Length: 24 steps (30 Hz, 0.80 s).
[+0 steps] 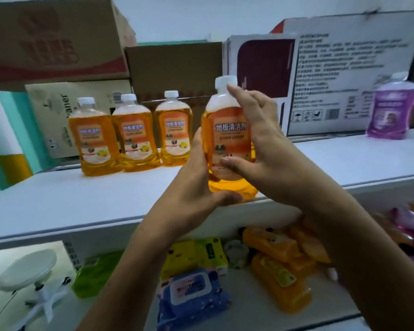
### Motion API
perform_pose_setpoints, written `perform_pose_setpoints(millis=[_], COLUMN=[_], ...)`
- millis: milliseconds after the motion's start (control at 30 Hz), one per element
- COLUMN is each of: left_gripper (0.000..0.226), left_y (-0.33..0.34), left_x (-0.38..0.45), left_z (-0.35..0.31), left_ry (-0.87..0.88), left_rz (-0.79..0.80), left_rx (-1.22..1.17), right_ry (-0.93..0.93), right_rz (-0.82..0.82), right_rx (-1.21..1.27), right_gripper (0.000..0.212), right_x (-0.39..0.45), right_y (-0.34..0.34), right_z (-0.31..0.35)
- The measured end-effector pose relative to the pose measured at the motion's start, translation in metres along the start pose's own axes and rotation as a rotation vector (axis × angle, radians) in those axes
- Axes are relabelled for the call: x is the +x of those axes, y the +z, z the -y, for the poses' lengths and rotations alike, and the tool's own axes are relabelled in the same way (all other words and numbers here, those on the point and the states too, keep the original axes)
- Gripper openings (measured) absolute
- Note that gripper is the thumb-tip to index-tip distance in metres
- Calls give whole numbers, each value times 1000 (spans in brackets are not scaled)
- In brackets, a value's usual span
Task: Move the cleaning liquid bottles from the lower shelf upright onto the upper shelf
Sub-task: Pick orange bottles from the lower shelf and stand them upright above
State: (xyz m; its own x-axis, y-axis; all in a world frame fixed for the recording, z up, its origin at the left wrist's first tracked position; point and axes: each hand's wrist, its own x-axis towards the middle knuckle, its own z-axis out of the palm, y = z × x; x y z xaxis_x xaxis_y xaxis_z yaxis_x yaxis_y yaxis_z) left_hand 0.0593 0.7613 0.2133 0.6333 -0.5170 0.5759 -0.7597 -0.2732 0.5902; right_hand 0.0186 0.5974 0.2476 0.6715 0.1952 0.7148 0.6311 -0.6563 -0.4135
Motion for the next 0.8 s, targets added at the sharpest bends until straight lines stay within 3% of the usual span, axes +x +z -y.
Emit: perform_pose_setpoints(millis=[300, 467, 667, 800], left_gripper=[121, 90, 90, 94], left_y=[1, -4, 2, 5], left_x=[11, 8, 12, 13], left_z=[16, 14, 17, 18], left_ry=[-88, -275, -392, -441], left_rz=[-1, -2, 42, 90], left_rx=[158, 584, 710, 730], right_ry=[36, 19, 20, 32], right_rz=[111, 240, 83, 62], right_rx=[-264, -454, -506, -560], right_gripper=[94, 120, 119, 118], right_x=[24, 43, 35, 46], right_y=[-12, -2, 16, 21], right_z=[-2, -1, -11, -19])
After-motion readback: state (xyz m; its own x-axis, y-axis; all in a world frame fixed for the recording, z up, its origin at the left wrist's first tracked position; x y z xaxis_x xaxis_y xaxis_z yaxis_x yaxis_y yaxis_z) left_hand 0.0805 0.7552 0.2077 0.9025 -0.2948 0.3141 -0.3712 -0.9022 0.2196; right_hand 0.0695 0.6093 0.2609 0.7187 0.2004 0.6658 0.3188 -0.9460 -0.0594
